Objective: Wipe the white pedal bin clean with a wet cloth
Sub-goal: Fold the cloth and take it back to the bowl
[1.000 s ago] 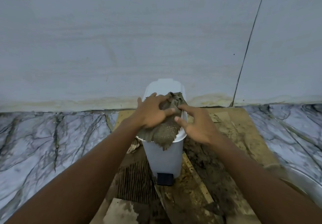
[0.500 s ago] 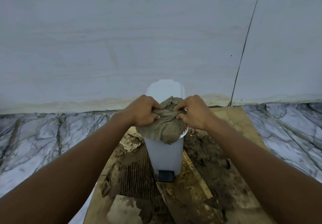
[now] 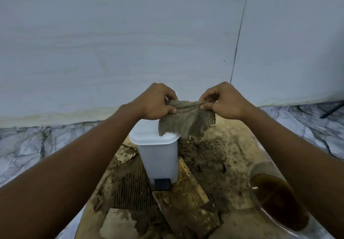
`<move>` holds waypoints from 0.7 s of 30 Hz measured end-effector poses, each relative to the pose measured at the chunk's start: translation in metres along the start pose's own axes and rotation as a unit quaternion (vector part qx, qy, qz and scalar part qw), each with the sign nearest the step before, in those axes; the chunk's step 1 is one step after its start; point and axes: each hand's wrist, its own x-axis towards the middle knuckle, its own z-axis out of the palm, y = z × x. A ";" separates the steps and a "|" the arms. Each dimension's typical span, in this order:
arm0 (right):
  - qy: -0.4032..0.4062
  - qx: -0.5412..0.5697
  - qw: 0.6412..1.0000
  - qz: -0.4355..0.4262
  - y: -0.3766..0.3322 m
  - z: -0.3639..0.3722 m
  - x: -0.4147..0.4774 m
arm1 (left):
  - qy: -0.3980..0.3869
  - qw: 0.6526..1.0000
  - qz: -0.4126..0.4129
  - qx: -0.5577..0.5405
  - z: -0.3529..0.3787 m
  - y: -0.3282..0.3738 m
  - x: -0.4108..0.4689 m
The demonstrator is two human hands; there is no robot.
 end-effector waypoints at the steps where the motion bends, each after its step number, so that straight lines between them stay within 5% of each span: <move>1: -0.002 -0.004 1.000 0.008 0.004 -0.005 -0.006 | -0.005 1.000 0.007 -0.001 0.006 0.007 0.003; 15: 0.014 0.002 0.987 0.161 0.109 -0.028 -0.095 | -0.051 0.995 0.084 -0.009 0.139 0.072 0.046; 21: 0.002 0.031 0.964 0.264 0.160 -0.012 -0.143 | -0.170 0.977 0.126 0.030 0.202 0.090 0.055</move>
